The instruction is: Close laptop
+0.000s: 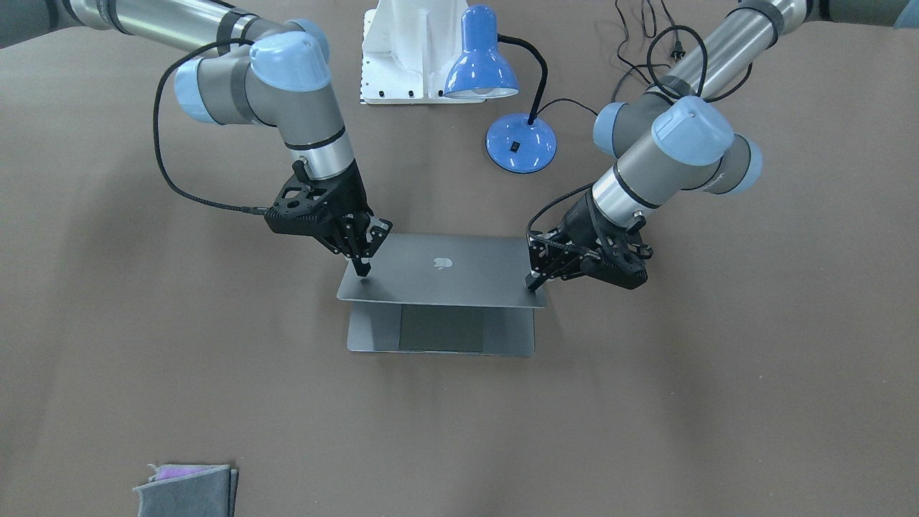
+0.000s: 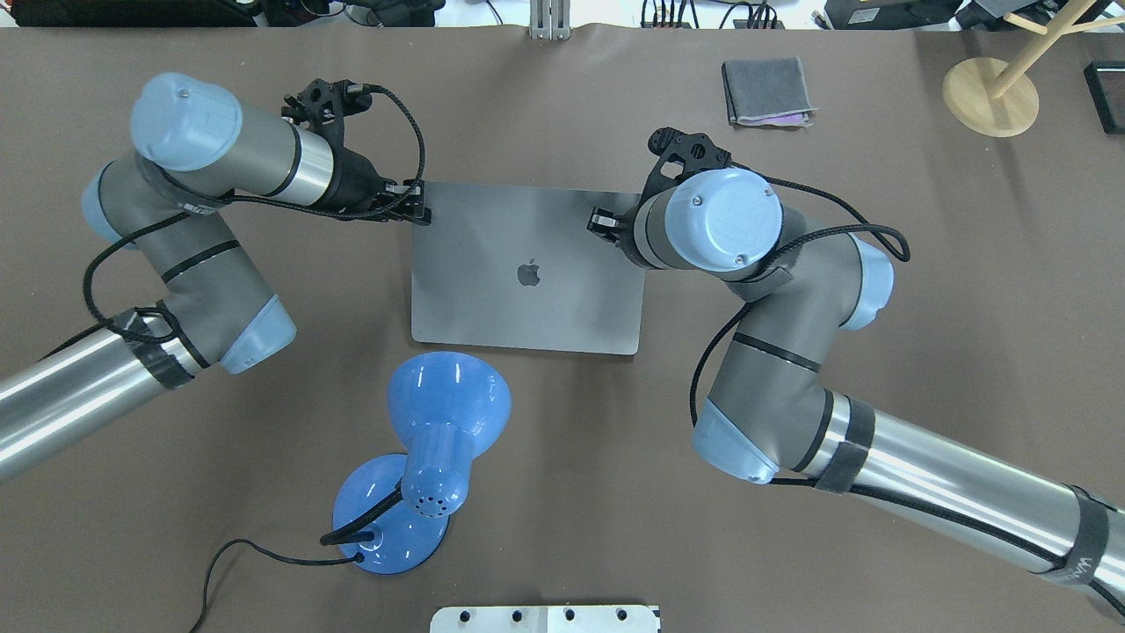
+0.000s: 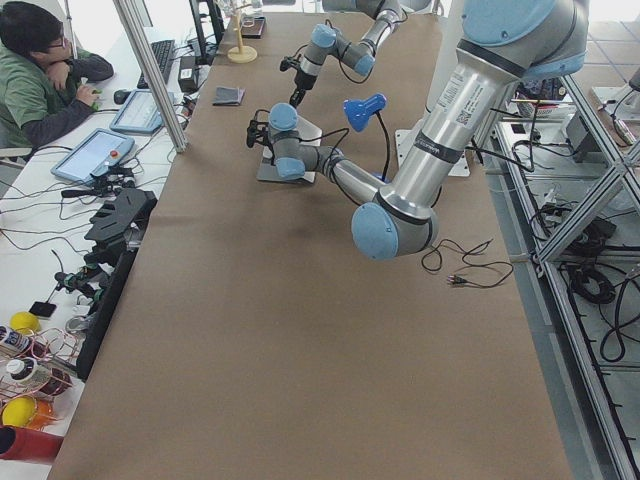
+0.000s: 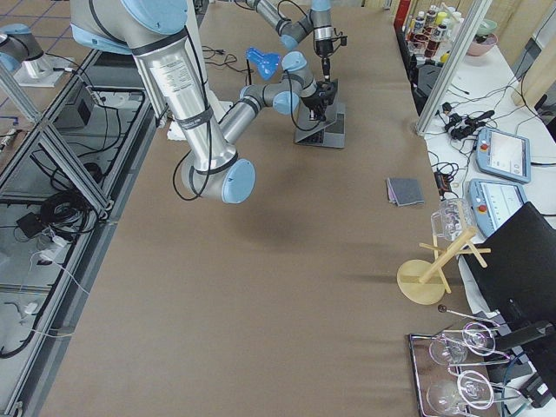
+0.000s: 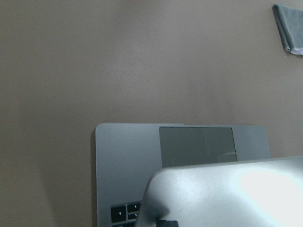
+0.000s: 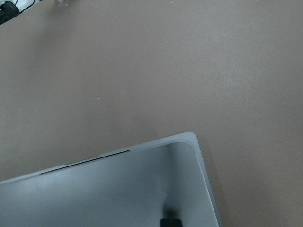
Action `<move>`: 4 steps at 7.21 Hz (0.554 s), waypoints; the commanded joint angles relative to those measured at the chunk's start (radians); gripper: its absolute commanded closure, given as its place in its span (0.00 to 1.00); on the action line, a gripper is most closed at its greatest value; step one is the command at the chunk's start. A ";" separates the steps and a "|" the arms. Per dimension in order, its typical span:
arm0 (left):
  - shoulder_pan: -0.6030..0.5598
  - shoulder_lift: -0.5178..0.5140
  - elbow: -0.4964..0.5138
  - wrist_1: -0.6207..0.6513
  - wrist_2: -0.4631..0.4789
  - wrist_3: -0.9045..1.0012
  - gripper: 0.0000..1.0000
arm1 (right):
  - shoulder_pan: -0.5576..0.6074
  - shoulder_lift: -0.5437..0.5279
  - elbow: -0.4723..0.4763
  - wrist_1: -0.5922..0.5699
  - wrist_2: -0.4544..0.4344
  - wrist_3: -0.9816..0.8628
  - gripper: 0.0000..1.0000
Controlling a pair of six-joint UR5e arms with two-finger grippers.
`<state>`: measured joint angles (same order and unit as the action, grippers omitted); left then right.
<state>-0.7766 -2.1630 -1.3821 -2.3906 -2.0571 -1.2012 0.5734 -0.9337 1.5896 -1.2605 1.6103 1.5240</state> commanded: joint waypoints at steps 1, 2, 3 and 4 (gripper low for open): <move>0.028 -0.052 0.131 0.001 0.130 0.134 1.00 | 0.000 0.042 -0.115 0.001 -0.004 -0.005 1.00; 0.025 -0.051 0.124 0.002 0.132 0.144 1.00 | 0.006 0.049 -0.115 0.001 -0.003 -0.008 1.00; 0.025 -0.051 0.114 0.002 0.127 0.144 1.00 | 0.016 0.053 -0.109 0.001 0.003 -0.010 1.00; 0.013 -0.049 0.083 0.013 0.082 0.141 1.00 | 0.035 0.058 -0.094 -0.002 0.025 -0.031 1.00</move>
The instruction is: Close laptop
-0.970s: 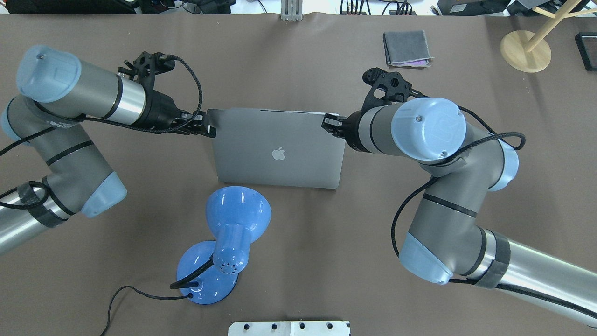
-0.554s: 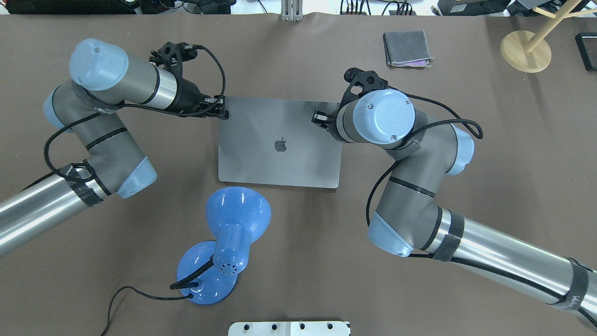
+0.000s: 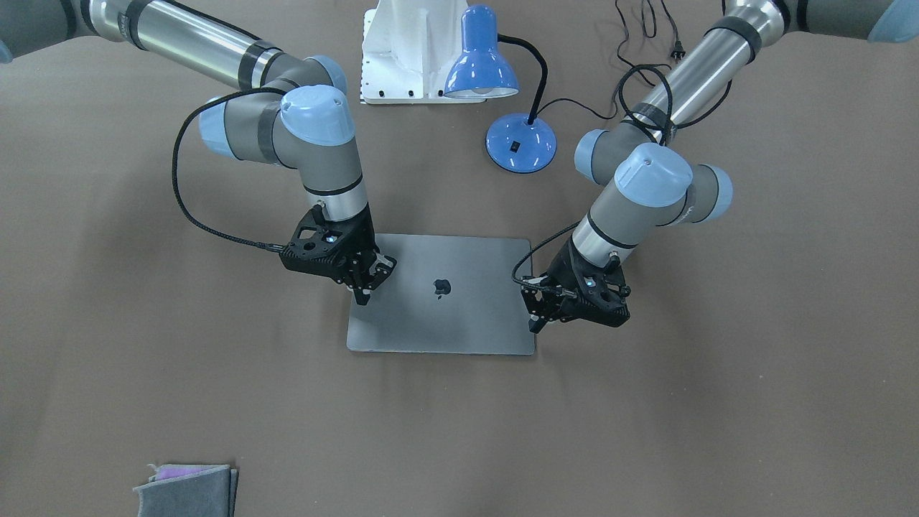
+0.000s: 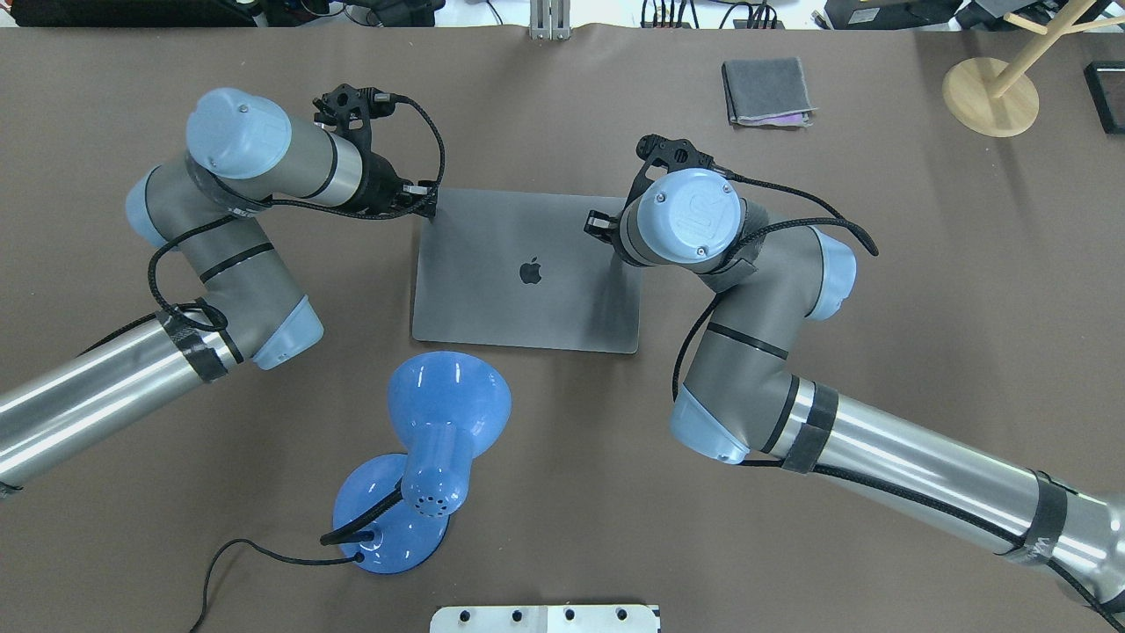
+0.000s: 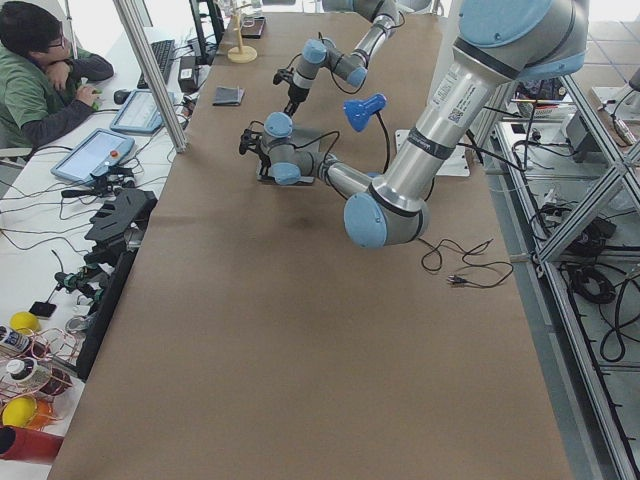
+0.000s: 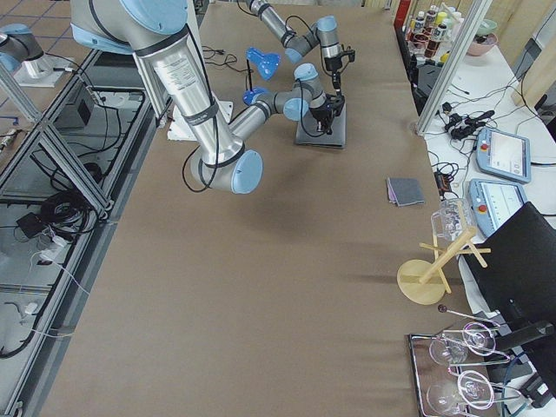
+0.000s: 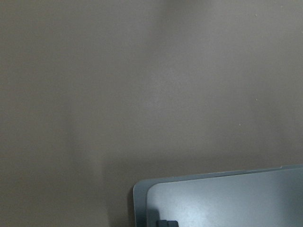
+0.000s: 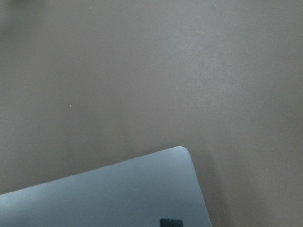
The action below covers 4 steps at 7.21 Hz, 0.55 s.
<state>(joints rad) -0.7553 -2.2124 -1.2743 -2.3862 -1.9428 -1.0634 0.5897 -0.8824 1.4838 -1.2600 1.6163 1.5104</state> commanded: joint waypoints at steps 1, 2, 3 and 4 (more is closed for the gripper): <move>-0.039 0.008 -0.081 0.083 -0.113 0.003 0.95 | 0.045 0.003 0.013 -0.002 0.074 -0.027 1.00; -0.059 0.034 -0.168 0.173 -0.139 0.009 0.03 | 0.086 -0.016 0.042 -0.013 0.168 -0.041 1.00; -0.076 0.098 -0.286 0.255 -0.151 0.019 0.01 | 0.117 -0.062 0.068 -0.016 0.207 -0.076 0.01; -0.128 0.138 -0.394 0.388 -0.188 0.057 0.01 | 0.134 -0.128 0.129 -0.033 0.212 -0.147 0.00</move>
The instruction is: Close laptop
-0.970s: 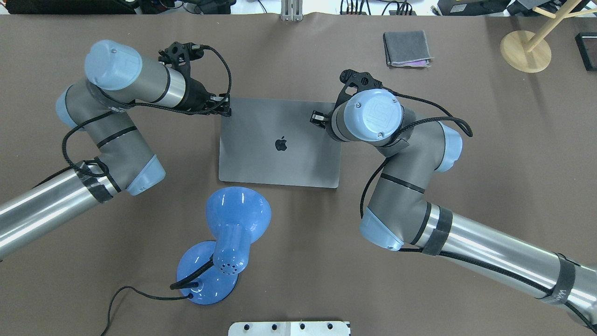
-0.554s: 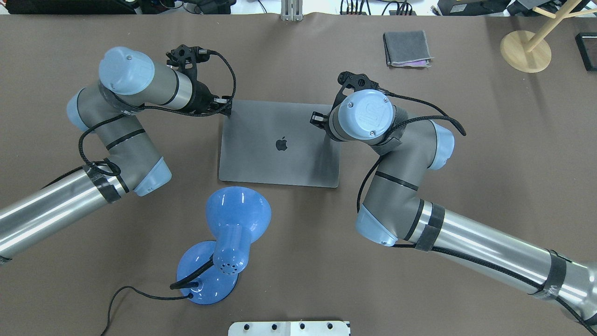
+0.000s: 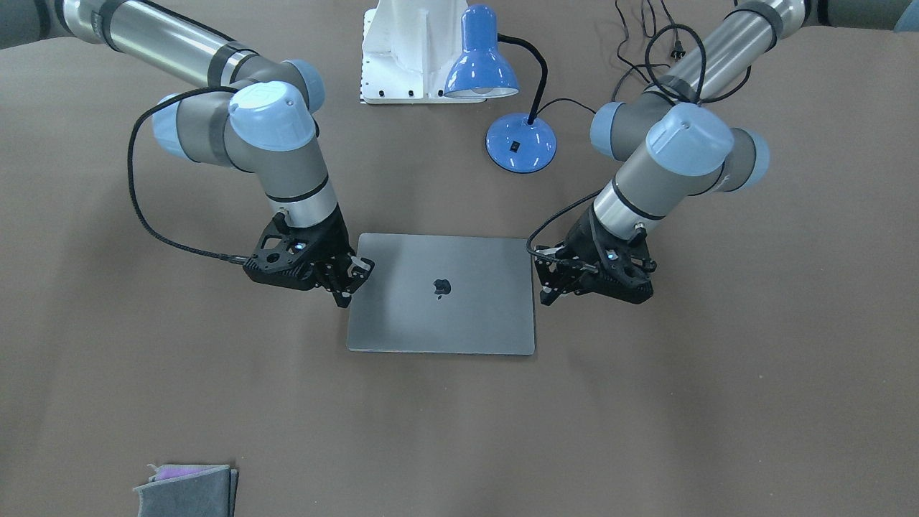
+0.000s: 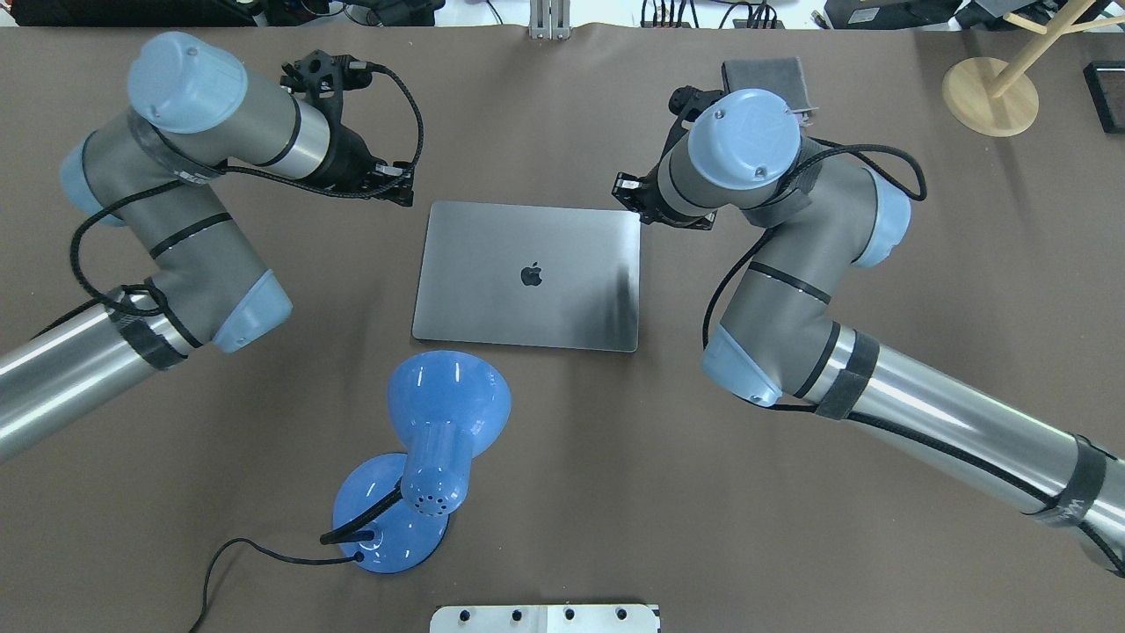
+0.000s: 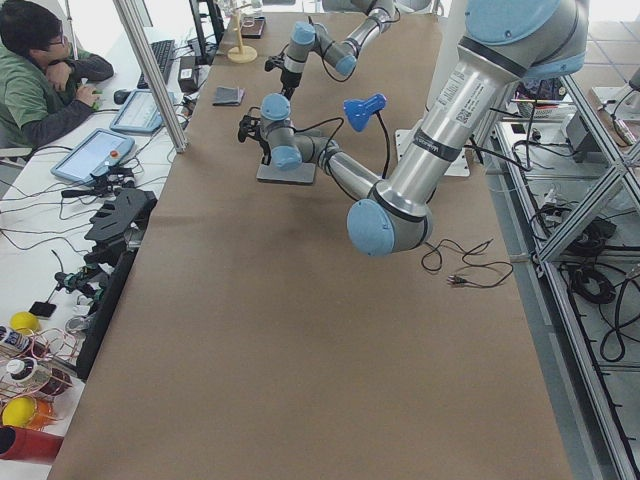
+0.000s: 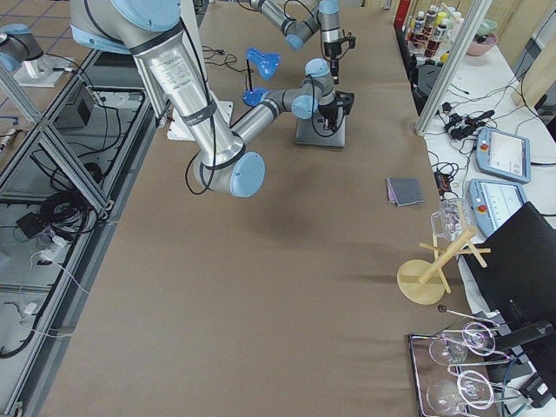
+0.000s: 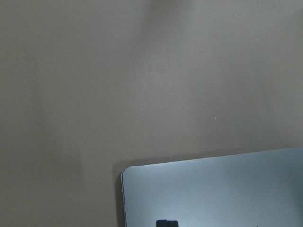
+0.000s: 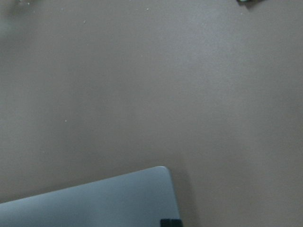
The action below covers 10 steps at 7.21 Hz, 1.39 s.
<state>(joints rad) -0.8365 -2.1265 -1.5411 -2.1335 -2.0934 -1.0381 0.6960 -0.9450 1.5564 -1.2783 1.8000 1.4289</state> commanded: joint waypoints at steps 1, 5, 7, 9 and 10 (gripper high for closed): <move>-0.067 0.112 -0.242 0.284 -0.049 0.171 0.01 | 0.072 -0.101 0.120 -0.076 0.059 -0.168 0.00; -0.356 0.383 -0.395 0.549 -0.143 0.798 0.01 | 0.342 -0.532 0.458 -0.214 0.269 -0.701 0.00; -0.554 0.437 -0.314 0.669 -0.197 1.176 0.01 | 0.536 -0.702 0.473 -0.219 0.430 -0.946 0.00; -0.747 0.493 -0.131 0.699 -0.200 1.495 0.01 | 0.693 -0.851 0.417 -0.219 0.447 -1.265 0.00; -0.762 0.522 -0.079 0.702 -0.197 1.598 0.01 | 0.736 -0.894 0.362 -0.211 0.443 -1.351 0.00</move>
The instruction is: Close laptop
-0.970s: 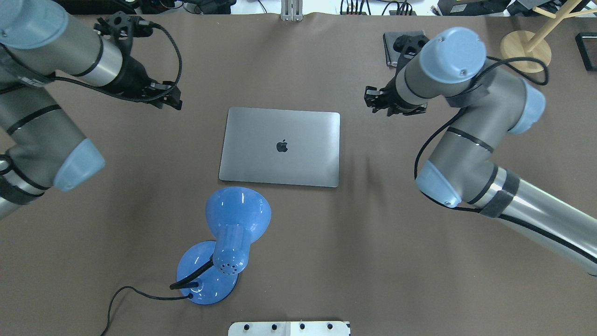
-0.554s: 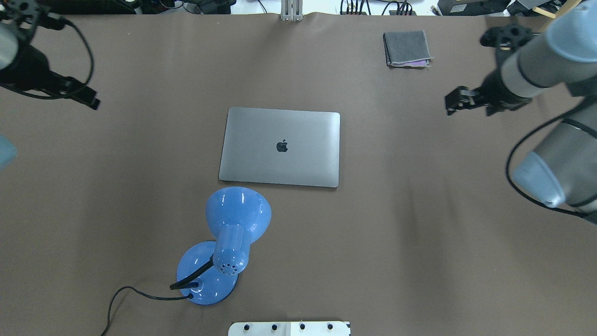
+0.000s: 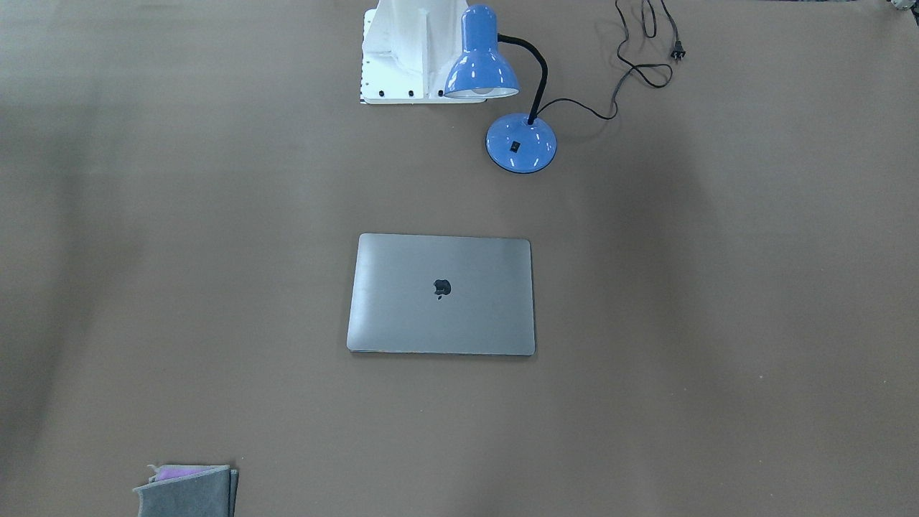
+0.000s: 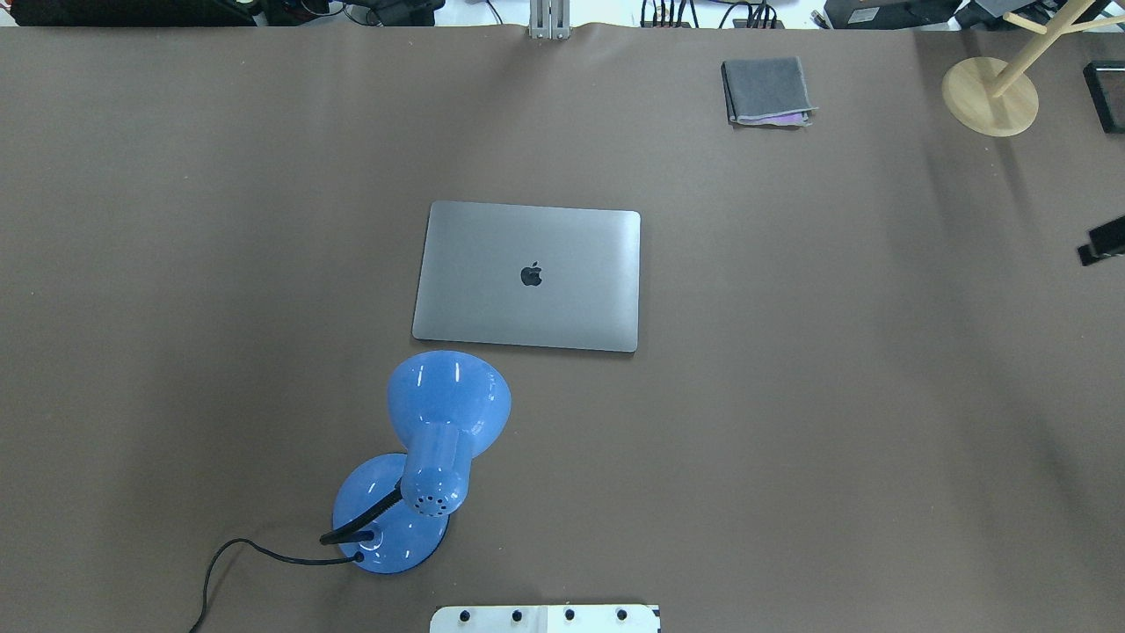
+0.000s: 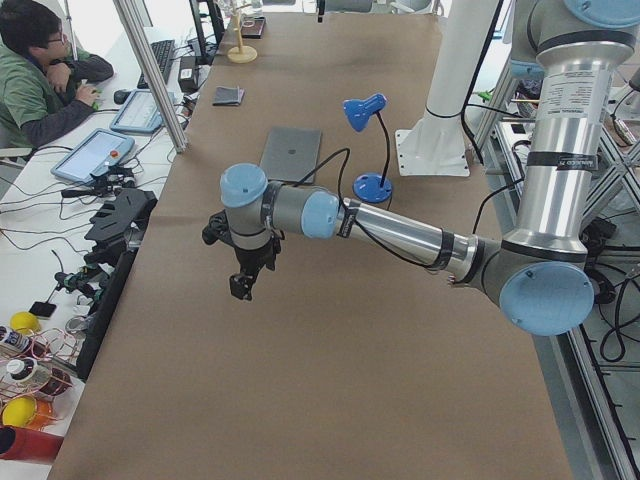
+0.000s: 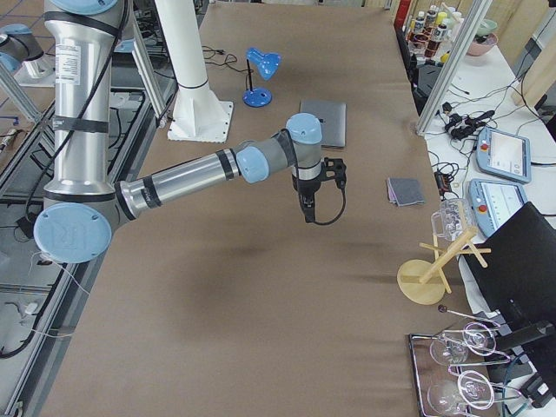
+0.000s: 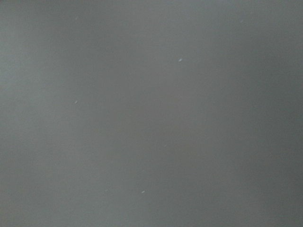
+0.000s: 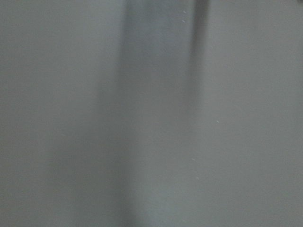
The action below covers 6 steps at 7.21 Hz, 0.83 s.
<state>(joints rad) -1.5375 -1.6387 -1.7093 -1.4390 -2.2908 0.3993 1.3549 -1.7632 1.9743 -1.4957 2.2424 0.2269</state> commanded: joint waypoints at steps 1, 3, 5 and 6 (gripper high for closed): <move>-0.114 0.071 0.100 -0.004 -0.002 0.168 0.01 | 0.093 -0.088 -0.104 0.009 0.002 -0.155 0.00; -0.141 0.099 0.067 0.015 -0.001 0.130 0.01 | 0.093 -0.088 -0.130 0.011 -0.006 -0.153 0.00; -0.150 0.180 -0.001 0.002 0.001 0.125 0.01 | 0.092 -0.088 -0.132 0.011 0.003 -0.153 0.00; -0.148 0.183 -0.007 0.003 0.005 0.125 0.01 | 0.092 -0.091 -0.134 0.011 0.015 -0.153 0.00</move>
<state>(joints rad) -1.6846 -1.4753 -1.6984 -1.4345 -2.2883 0.5267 1.4465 -1.8514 1.8431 -1.4845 2.2458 0.0739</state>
